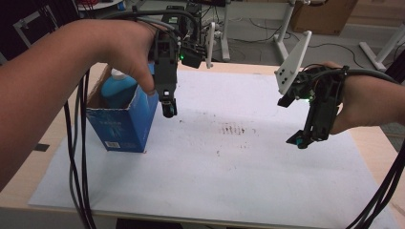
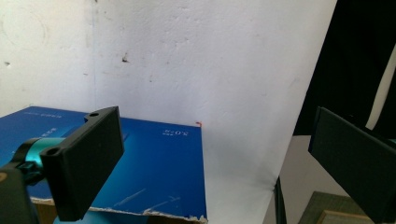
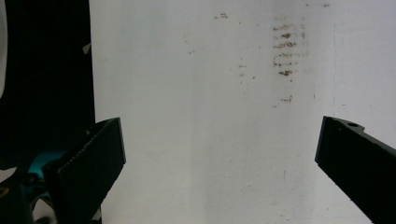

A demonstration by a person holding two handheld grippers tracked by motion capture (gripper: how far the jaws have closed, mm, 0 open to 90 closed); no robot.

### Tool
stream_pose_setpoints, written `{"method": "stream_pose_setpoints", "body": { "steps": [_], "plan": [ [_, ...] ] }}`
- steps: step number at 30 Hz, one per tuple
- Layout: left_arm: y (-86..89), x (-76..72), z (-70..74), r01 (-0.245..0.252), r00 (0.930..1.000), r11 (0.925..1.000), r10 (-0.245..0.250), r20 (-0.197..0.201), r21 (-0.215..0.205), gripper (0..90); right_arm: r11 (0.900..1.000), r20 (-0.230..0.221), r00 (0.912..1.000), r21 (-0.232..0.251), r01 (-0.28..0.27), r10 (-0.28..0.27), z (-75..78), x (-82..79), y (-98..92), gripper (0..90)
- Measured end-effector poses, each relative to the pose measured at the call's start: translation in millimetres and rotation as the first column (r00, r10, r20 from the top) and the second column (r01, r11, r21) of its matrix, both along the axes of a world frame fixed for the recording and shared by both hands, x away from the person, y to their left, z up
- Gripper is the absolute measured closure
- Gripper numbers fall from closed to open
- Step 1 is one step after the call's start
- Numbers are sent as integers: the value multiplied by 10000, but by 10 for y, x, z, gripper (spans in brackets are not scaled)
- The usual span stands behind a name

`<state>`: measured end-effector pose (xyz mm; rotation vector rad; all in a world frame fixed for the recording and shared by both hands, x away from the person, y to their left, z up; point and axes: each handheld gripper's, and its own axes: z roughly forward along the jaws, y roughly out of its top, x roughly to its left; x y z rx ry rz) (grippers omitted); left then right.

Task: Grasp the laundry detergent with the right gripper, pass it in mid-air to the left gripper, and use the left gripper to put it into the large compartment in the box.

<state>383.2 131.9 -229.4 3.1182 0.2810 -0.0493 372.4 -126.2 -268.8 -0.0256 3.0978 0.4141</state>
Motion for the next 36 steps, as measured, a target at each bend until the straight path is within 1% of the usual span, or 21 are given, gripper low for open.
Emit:
{"method": "stream_pose_setpoints", "body": {
  "steps": [4,11,18,21,22,26,32,36],
  "plan": [
    [-12,9,-3,61,10000,9999,-62,-50,-99,20,10000,-61,10000,-43,19,-19,0,5,-10,7],
    [-37,-2,-6,87,9999,9999,-88,-60,-101,17,10000,-20,10000,-4,20,-20,6,1,-6,7],
    [-34,-12,-1,87,10000,9999,-88,-26,-125,17,10000,46,10000,69,33,-34,17,-8,-16,7],
    [-27,-19,12,85,10000,9998,-85,10,-181,17,10000,19,10000,19,65,-65,20,-12,-12,7],
    [-25,-16,16,139,9999,9998,-138,27,-161,17,10000,29,10000,33,59,-59,16,-13,-5,7],
    [-20,-15,17,95,9999,9999,-94,34,-111,17,10000,78,10000,73,5,-6,14,-11,13,7],
    [-17,-24,17,93,10000,9997,-92,24,-208,17,10000,78,10000,91,-18,17,23,-16,44,7],
    [-16,-13,11,103,9999,9998,-103,24,-145,17,10000,32,10000,54,28,-28,18,-8,37,7]
  ]
}}
